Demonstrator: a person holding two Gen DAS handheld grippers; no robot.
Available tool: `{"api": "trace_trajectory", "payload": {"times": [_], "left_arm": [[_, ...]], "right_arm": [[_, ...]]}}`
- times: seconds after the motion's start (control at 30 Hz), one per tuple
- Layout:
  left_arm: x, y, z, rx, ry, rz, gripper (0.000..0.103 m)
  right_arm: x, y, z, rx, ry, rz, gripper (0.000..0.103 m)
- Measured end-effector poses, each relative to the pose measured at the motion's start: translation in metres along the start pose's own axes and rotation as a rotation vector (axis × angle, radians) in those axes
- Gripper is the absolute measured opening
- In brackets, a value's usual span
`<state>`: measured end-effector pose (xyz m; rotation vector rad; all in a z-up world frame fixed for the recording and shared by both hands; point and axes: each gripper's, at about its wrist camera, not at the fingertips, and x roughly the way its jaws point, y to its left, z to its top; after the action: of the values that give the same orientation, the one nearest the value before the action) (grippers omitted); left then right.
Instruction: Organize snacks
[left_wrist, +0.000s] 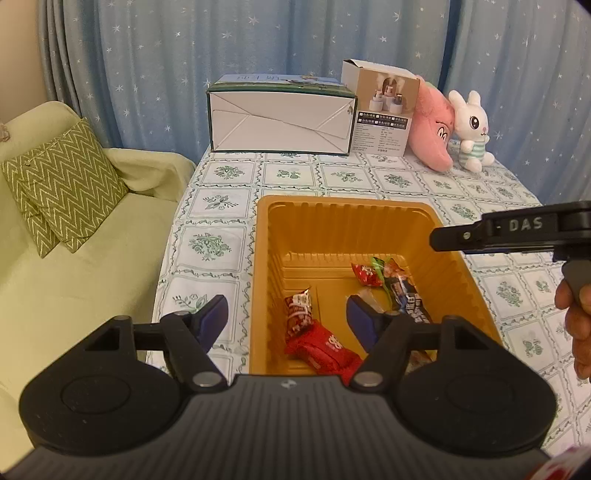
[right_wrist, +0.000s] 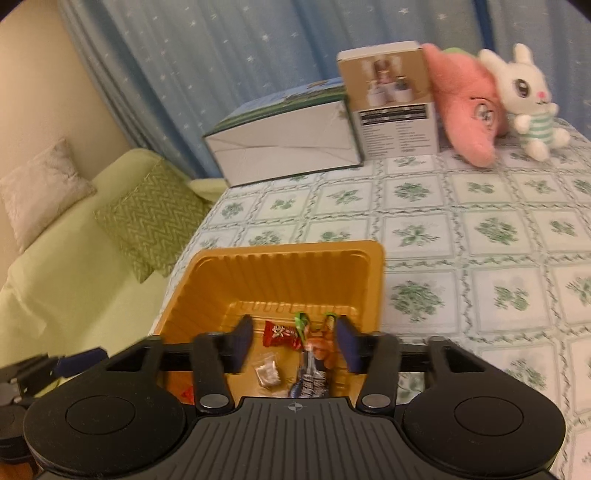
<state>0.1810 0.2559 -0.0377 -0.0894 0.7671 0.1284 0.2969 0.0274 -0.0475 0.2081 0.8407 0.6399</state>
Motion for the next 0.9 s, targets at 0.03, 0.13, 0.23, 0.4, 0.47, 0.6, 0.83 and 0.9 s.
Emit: {"api": "trace_trajectory", "payload": {"times": [0.03, 0.13, 0.23, 0.4, 0.47, 0.6, 0.83, 0.9], "left_arm": [[-0.003, 0.000, -0.001, -0.006, -0.002, -0.001, 0.072], [-0.013, -0.003, -0.006, -0.016, -0.008, -0.002, 0.080], [-0.026, -0.009, -0.011, -0.012, -0.020, 0.004, 0.088], [-0.049, -0.016, -0.022, -0.021, -0.017, 0.007, 0.096], [-0.062, -0.018, -0.027, -0.042, -0.021, 0.009, 0.099], [-0.092, -0.024, -0.035, -0.075, -0.039, 0.019, 0.103], [-0.139, -0.038, -0.050, -0.100, -0.055, 0.040, 0.103], [-0.150, -0.044, -0.056, -0.094, -0.058, 0.045, 0.103]], "right_arm": [[-0.004, -0.001, -0.001, 0.008, -0.003, 0.000, 0.055], [-0.019, -0.002, -0.006, 0.002, -0.004, -0.017, 0.056], [-0.036, 0.001, -0.015, -0.014, -0.001, -0.032, 0.060], [-0.067, 0.007, -0.039, -0.029, 0.026, -0.075, 0.076], [-0.079, 0.007, -0.052, -0.028, 0.040, -0.090, 0.076], [-0.103, 0.011, -0.075, -0.039, 0.053, -0.117, 0.078], [-0.147, 0.021, -0.101, -0.065, 0.041, -0.148, 0.080], [-0.159, 0.021, -0.105, -0.052, 0.039, -0.150, 0.081]]}}
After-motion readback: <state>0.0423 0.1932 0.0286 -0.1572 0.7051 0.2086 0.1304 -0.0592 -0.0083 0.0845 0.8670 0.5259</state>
